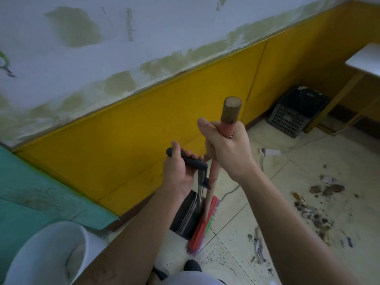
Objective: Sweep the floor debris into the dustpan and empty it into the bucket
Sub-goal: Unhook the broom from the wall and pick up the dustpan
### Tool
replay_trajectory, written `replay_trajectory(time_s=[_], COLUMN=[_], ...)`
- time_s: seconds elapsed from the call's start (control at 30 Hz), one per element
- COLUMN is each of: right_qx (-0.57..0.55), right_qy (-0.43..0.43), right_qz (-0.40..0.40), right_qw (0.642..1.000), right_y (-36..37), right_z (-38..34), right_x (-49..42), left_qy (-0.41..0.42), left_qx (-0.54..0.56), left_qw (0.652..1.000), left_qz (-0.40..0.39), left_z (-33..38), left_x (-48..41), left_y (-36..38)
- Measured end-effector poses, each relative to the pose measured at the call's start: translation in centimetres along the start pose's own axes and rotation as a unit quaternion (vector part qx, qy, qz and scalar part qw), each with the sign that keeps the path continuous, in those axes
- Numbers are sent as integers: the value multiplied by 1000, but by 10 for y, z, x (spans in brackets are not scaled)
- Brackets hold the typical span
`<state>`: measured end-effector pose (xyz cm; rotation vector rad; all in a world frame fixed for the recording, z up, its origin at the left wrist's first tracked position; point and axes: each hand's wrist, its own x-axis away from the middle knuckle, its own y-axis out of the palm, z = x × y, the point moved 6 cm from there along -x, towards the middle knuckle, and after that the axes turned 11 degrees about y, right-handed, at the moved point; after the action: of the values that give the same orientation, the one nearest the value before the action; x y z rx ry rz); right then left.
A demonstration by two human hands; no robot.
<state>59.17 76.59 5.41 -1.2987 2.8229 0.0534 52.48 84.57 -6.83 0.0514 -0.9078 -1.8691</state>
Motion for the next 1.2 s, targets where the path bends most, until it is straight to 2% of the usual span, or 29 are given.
replay_trajectory(time_s=[0.17,0.27,0.47,0.7,0.83,0.97,1.03,1.13,1.2], right_qx=[-49,-56,-9,91,190,387,449,438,330], right_qy=[26,31,20,2,107,210,258,327,394], right_qz=[-86,-87,10,196,191,133,106,123,88], right_qw=[995,994,1000,976,957,888,849,828,853], right_y=[-24,-57,-90,-139,-151,-157,-160,-171,-172], right_z=[-9,-14,10,61,105,147,163,171,178], right_x=[7,6,7,7,2,5,10,15,18], left_qy=[-17,-67,-102,-72,-33,0,17,33,33], left_qx=[-23,-103,-287,-432,-519,-575,-586,-596,-600], left_qw=[999,992,945,888,842,804,793,783,779], left_qz=[32,-3,-115,-144,-146,-154,-164,-177,-181], left_z=[13,16,0,0,1,1,2,2,0], left_x=[-21,-21,-3,-4,-13,-20,-22,-24,-26], left_y=[-18,-34,-23,-26,-33,-33,-29,-22,-18])
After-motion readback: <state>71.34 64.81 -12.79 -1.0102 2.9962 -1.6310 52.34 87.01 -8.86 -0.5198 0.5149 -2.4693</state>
